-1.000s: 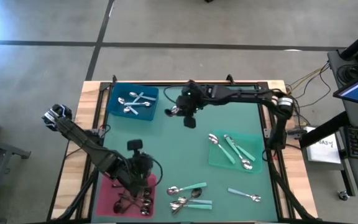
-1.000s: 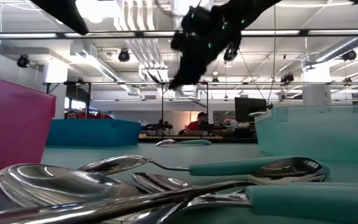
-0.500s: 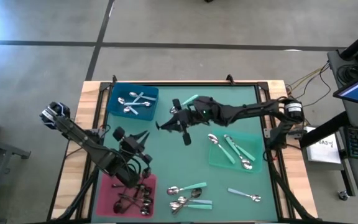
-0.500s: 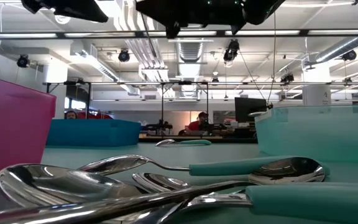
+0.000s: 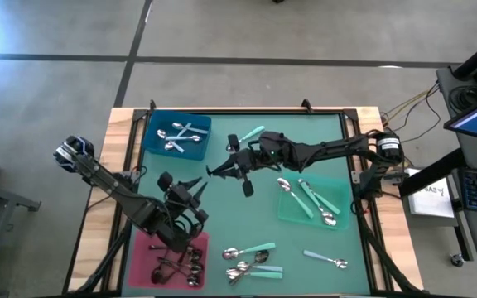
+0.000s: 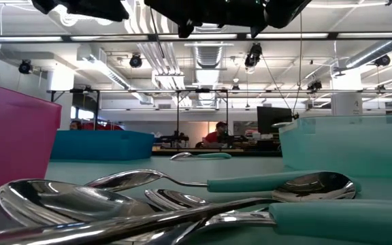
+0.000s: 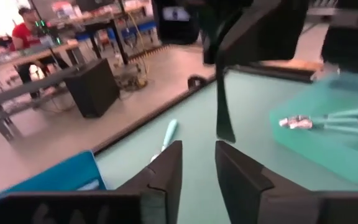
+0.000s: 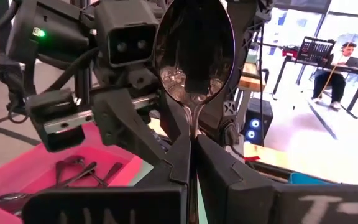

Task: Sort silverware by color (type)
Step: Put the top black spoon into the pink bin

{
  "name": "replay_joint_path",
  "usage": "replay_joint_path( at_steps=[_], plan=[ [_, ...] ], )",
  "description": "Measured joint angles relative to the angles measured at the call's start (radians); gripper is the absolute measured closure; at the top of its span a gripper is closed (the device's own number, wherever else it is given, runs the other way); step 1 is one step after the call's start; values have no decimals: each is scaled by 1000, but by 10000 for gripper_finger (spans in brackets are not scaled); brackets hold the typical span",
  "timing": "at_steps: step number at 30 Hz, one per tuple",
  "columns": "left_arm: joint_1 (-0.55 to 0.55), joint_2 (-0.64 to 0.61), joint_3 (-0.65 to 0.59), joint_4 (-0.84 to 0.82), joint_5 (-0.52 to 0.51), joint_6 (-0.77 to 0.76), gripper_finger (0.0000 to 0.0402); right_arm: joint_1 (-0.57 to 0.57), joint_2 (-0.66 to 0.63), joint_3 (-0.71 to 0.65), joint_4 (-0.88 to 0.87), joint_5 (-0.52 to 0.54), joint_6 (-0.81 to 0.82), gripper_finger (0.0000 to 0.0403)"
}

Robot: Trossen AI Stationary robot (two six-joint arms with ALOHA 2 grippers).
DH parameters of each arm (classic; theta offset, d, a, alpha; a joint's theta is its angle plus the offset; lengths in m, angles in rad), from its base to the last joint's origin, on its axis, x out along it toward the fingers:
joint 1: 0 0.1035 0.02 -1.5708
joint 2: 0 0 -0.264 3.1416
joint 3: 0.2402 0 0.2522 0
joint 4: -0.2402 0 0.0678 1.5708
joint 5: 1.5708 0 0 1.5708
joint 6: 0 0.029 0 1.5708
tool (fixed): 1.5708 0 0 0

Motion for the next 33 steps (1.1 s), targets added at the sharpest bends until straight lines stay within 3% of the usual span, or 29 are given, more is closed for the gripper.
replay_joint_path(
  at_steps=[9,24,33],
  plan=[
    [7,2,0,225,-70,147,274,28,6,1,39,-2,-39,394],
    [8,25,0,514,-83,405,276,57,6,2,90,-1,-92,394],
    [31,25,0,537,-81,446,277,74,6,2,99,0,-140,394]
  ],
)
